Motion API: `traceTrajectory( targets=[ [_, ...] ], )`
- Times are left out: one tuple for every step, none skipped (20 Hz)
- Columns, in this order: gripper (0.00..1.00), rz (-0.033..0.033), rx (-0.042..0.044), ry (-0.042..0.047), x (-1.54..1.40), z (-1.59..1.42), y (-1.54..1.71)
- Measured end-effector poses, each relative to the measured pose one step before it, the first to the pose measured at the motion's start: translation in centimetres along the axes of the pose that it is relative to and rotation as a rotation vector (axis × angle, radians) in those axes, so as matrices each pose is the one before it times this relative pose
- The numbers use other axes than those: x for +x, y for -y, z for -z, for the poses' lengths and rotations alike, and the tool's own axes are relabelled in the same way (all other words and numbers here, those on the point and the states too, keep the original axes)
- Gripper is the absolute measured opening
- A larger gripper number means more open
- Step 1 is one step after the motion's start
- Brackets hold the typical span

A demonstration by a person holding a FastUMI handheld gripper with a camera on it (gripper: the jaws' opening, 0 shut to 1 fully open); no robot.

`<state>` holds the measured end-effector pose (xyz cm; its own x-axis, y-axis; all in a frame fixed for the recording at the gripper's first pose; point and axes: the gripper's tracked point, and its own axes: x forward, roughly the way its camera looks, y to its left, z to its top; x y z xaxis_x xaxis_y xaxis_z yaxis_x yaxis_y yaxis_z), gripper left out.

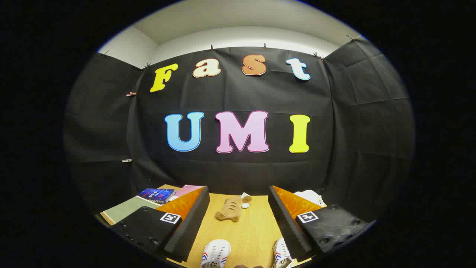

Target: Open the storage box then place both shoes into the box .Put the left shoe in first, then the right shoe, with the right side of both shoes facing outward in a uniform manner.

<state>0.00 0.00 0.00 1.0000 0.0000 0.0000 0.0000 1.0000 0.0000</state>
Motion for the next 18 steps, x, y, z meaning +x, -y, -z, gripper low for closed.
traceTrajectory(
  targets=[
    [0.97, 0.00298, 0.00328, -0.00164, 0.028, 0.098, 0.073],
    [0.97, 0.00271, 0.00256, -0.00298, 0.036, 0.178, 0.043],
    [0.97, 0.00254, 0.00315, -0.00522, 0.129, 0.200, 0.076],
    [0.97, 0.00159, 0.00306, -0.00470, 0.146, 0.172, 0.001],
    [0.97, 0.00243, 0.00300, -0.00309, 0.085, 0.057, 0.022],
    [0.97, 0.00126, 0.00328, -0.00402, 0.005, 0.175, -0.032],
    [0.97, 0.00313, 0.00163, -0.00324, 0.032, 0.092, 0.063],
    [0.97, 0.00289, 0.00117, -0.00232, 0.069, 0.091, 0.089],
    [0.97, 0.00156, 0.00297, -0.00156, 0.071, 0.014, -0.009],
    [0.97, -0.00016, 0.00202, 0.00107, -0.057, 0.015, -0.086],
    [0.98, 0.00101, -0.00286, -0.00032, 0.019, 0.079, -0.026],
    [0.98, -0.00103, -0.00601, -0.00273, -0.050, 0.183, -0.121],
    [0.98, -0.00152, -0.00684, -0.00459, 0.049, 0.220, -0.135],
    [0.98, -0.00059, -0.00602, -0.00244, 0.018, 0.075, 0.024],
    [0.98, 0.00393, -0.00641, -0.00061, 0.027, 0.081, 0.058],
    [0.98, 0.00550, -0.00212, 0.00014, 0.095, 0.017, 0.108],
    [0.98, 0.00467, 0.00250, -0.00173, 0.072, -0.018, 0.033],
    [0.98, 0.00671, 0.00451, -0.00323, 0.145, 0.127, 0.066]
  ],
)
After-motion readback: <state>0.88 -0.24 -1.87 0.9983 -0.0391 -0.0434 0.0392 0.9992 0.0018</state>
